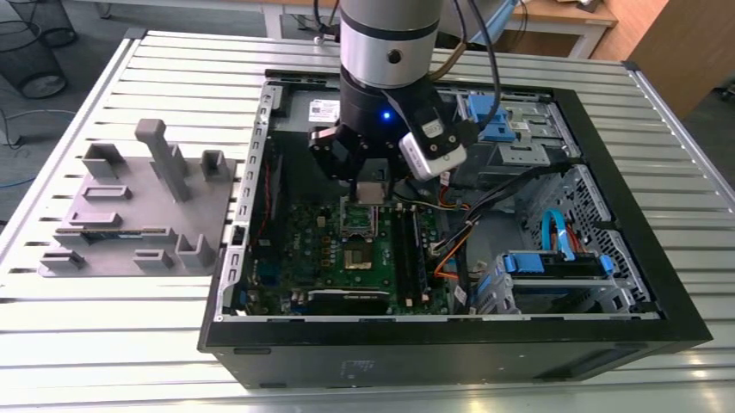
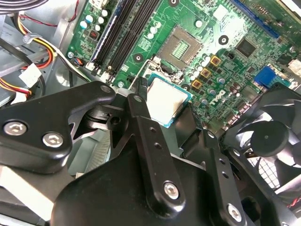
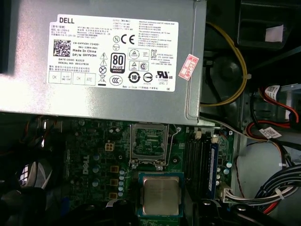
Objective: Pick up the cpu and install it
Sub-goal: 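Pick up the cpu and move it towards the insertion slot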
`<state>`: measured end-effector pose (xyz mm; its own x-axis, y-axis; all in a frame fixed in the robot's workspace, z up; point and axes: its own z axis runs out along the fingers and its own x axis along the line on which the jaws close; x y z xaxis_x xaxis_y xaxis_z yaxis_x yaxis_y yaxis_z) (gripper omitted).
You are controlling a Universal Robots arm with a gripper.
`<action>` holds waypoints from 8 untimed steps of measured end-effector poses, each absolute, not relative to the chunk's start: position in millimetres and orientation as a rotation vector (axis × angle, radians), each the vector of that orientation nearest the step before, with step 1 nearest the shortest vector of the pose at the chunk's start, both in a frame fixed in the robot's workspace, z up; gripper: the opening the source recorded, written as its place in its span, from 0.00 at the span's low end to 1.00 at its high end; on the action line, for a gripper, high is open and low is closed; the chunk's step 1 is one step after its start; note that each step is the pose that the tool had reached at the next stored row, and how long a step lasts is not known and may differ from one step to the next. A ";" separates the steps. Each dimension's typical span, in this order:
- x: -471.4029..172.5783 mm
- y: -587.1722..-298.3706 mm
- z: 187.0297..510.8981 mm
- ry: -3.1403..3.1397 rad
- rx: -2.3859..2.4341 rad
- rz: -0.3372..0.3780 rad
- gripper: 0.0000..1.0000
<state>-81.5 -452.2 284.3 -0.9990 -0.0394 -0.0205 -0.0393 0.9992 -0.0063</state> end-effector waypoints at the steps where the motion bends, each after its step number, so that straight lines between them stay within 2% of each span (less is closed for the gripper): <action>1: -81.6 -452.2 284.5 3.123 -0.061 -0.010 0.47; 8: -81.6 -452.2 282.6 3.126 -0.062 -0.010 0.47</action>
